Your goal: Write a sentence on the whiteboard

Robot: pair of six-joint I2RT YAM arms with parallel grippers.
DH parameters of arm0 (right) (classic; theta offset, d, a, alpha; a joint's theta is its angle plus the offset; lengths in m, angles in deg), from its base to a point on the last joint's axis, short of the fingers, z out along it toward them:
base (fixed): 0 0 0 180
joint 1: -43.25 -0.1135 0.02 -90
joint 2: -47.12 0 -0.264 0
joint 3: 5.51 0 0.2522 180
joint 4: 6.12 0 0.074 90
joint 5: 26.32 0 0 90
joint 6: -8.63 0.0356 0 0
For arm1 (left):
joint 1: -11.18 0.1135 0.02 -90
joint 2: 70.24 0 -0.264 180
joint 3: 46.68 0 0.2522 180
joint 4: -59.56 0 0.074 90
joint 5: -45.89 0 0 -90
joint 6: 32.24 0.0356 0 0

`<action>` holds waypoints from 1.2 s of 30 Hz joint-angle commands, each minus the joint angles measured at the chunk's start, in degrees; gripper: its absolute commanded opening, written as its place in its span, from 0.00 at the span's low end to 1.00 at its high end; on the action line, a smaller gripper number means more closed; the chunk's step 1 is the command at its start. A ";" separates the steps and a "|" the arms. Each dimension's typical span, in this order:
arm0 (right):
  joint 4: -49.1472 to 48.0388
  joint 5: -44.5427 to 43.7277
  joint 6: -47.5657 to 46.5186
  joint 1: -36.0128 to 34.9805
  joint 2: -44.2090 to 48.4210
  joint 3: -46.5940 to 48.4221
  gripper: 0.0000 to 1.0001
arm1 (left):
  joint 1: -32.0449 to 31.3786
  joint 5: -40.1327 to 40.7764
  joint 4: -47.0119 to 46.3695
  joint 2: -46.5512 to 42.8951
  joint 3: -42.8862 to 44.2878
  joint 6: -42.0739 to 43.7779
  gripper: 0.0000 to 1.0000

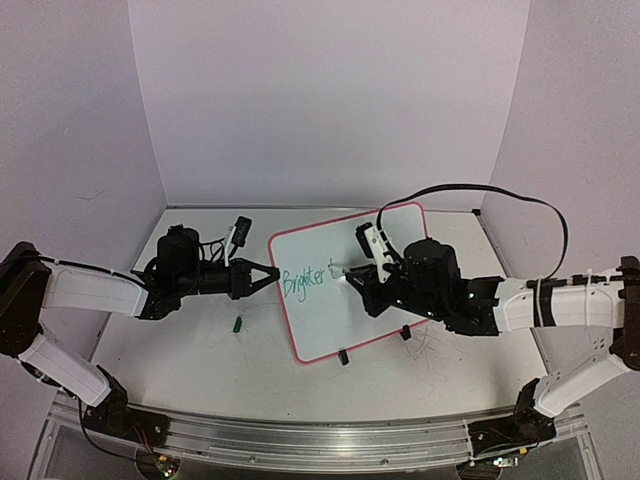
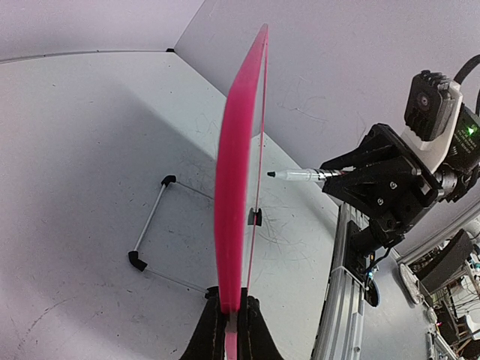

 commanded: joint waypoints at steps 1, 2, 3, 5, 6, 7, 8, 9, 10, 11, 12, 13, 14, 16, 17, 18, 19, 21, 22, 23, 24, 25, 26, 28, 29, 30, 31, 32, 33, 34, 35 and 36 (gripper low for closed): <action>-0.65 -1.67 -0.05 0.02 -0.94 2.40 0.00 | 0.10 0.27 -0.01 -1.28 2.13 1.92 0.00; -0.49 -2.04 0.03 0.00 -0.94 2.34 0.00 | 0.09 0.28 0.08 -1.27 2.13 1.92 0.00; -0.32 -2.29 0.07 0.00 -0.95 2.27 0.00 | 0.10 0.30 0.12 -1.22 2.13 1.92 0.00; -0.11 -2.59 0.08 0.01 -1.12 2.21 0.00 | 0.07 0.31 0.13 -1.18 2.19 1.92 0.00; 0.02 -2.74 0.10 -0.01 -1.33 2.27 0.00 | 0.06 0.31 0.12 -1.15 2.23 1.92 0.00; 0.21 -2.93 0.14 -0.01 -1.56 2.35 0.00 | 0.07 0.31 0.12 -1.11 2.27 1.92 0.00; 0.35 -3.15 0.22 0.01 -1.82 2.47 0.00 | 0.09 0.27 0.14 -1.10 2.24 1.92 0.00; 0.49 -3.28 0.24 -0.02 -2.08 2.57 0.00 | 0.07 0.22 0.14 -1.13 2.28 1.92 0.00; 0.61 -3.36 0.28 -0.03 -2.31 2.68 0.00 | 0.07 0.21 0.17 -1.19 2.30 1.92 0.00; 0.68 -3.38 0.33 0.00 -2.49 2.78 0.00 | 0.10 0.27 0.21 -1.25 2.31 1.92 0.00; 0.76 -3.37 0.37 -0.01 -2.62 2.84 0.00 | 0.10 0.30 0.24 -1.30 2.30 1.95 0.00; 0.87 -3.41 0.44 -0.01 -2.67 2.89 0.00 | 0.09 0.31 0.26 -1.35 2.30 1.99 0.00; 1.03 -3.57 0.51 -0.01 -2.71 3.00 0.00 | 0.06 0.31 0.23 -1.36 2.30 1.99 0.00; 1.47 -4.24 0.66 0.01 -2.72 3.16 0.00 | 0.07 0.35 0.29 -1.37 2.29 2.00 0.00; 1.75 -4.58 0.71 0.00 -2.69 3.23 0.00 | 0.09 0.38 0.34 -1.37 2.28 2.01 0.00; 1.97 -4.93 0.76 0.01 -2.66 3.31 0.00 | 0.10 0.40 0.39 -1.37 2.26 2.01 0.00; 2.29 -5.22 0.88 0.00 -2.61 3.37 0.00 | 0.07 0.39 0.37 -1.36 2.29 2.01 0.00; 2.91 -6.32 1.26 -0.01 -2.38 3.35 0.00 | 0.04 0.40 0.41 -1.36 2.29 2.01 0.00; 3.20 -6.98 1.37 0.01 -2.16 3.21 0.00 | 0.10 0.40 0.44 -1.36 2.26 2.01 0.00; 3.43 -7.63 1.41 -0.01 -1.80 3.01 0.00 | 0.10 0.41 0.43 -1.36 2.29 2.01 0.00; 3.58 -8.12 1.48 0.01 -1.39 2.77 0.00 | 0.10 0.44 0.48 -1.36 2.31 2.01 0.00; 3.71 -8.51 1.56 0.02 -0.77 2.45 0.00 | 0.07 0.48 0.50 -1.38 2.27 2.00 0.00; 3.80 -8.70 1.66 0.01 -0.03 2.08 0.00 | 0.10 0.47 0.53 -1.36 2.30 1.97 0.00; 3.54 -8.79 1.62 -0.06 2.38 0.94 0.00 | 0.10 0.47 0.59 -1.36 2.31 2.01 0.00; 2.21 -7.96 1.26 -0.01 4.31 -0.29 0.00 | 0.09 0.48 0.58 -1.36 2.31 2.01 0.00; 0.64 -6.86 0.74 0.02 6.07 -1.54 0.00 | 0.08 0.51 0.59 -1.33 2.31 2.04 0.00; -0.54 -5.68 0.08 0.02 7.25 -2.82 0.00 | 0.09 0.56 0.63 -1.35 2.24 2.08 0.00; -1.49 -5.18 -0.58 0.03 8.06 -3.37 0.00 | 0.10 0.54 0.61 -1.31 2.29 2.03 0.00; -1.57 -5.32 -1.00 0.27 7.36 -3.11 0.00 | 0.09 0.50 0.65 -1.24 2.34 2.08 0.00; -1.33 -5.43 -1.26 0.55 6.47 -2.48 0.00 | 0.09 0.44 0.65 -1.10 2.38 2.10 0.00; -0.73 -5.04 -1.32 0.71 5.18 -1.60 0.00 | 0.10 0.41 0.62 -0.99 2.43 2.06 0.00; -0.41 -4.07 -1.23 0.73 4.27 -1.02 0.00 | 0.08 0.33 0.62 -0.89 2.54 2.03 0.00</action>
